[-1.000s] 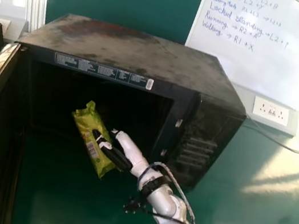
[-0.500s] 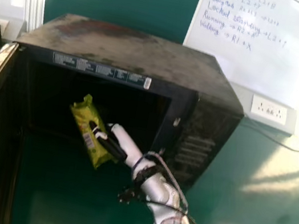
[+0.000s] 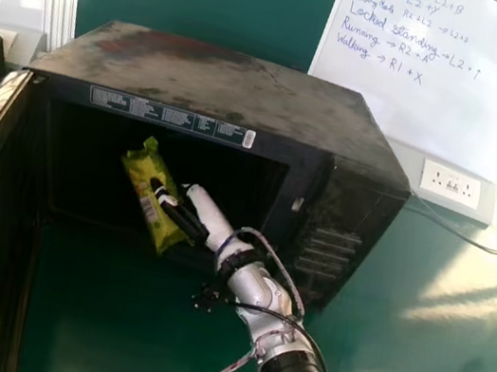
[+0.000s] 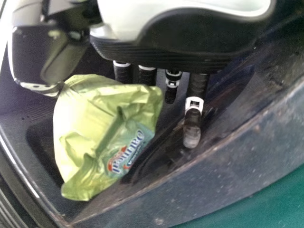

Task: Put biscuit inside oven

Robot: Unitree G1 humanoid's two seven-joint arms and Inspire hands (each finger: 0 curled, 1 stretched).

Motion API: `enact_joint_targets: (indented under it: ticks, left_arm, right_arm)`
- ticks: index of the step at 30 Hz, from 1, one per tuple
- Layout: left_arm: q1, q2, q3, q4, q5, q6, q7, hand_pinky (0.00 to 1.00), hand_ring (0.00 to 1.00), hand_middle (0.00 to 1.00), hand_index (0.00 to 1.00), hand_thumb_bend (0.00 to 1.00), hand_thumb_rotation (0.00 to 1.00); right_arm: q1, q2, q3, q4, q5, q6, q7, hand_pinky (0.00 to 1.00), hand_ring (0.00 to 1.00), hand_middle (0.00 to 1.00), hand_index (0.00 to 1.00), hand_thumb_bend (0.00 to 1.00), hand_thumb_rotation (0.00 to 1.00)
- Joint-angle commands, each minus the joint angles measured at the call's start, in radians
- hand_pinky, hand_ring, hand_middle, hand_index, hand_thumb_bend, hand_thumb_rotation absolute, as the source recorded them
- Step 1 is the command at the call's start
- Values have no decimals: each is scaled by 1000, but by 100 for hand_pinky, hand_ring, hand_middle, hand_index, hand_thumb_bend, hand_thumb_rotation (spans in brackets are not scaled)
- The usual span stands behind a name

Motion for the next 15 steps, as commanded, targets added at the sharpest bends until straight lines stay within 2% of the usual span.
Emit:
enact_joint_targets:
  ticks: [1,12,15]
  left_arm:
    - [24,-65,-3,3,-8,-5,5,92,90,93,96,80,88]
    - [22,-65,1,7,0,-4,6,73,84,90,94,81,86]
    - [27,-61,-6,6,-7,0,2,74,84,90,94,80,85]
  right_arm:
    - [-54,12,0,28,-3,-2,-17,22,40,47,52,49,0]
    - [-129,12,-1,122,-20,11,-38,19,39,47,53,49,0]
    - [-141,5,-4,139,-21,8,-40,21,40,48,52,49,0]
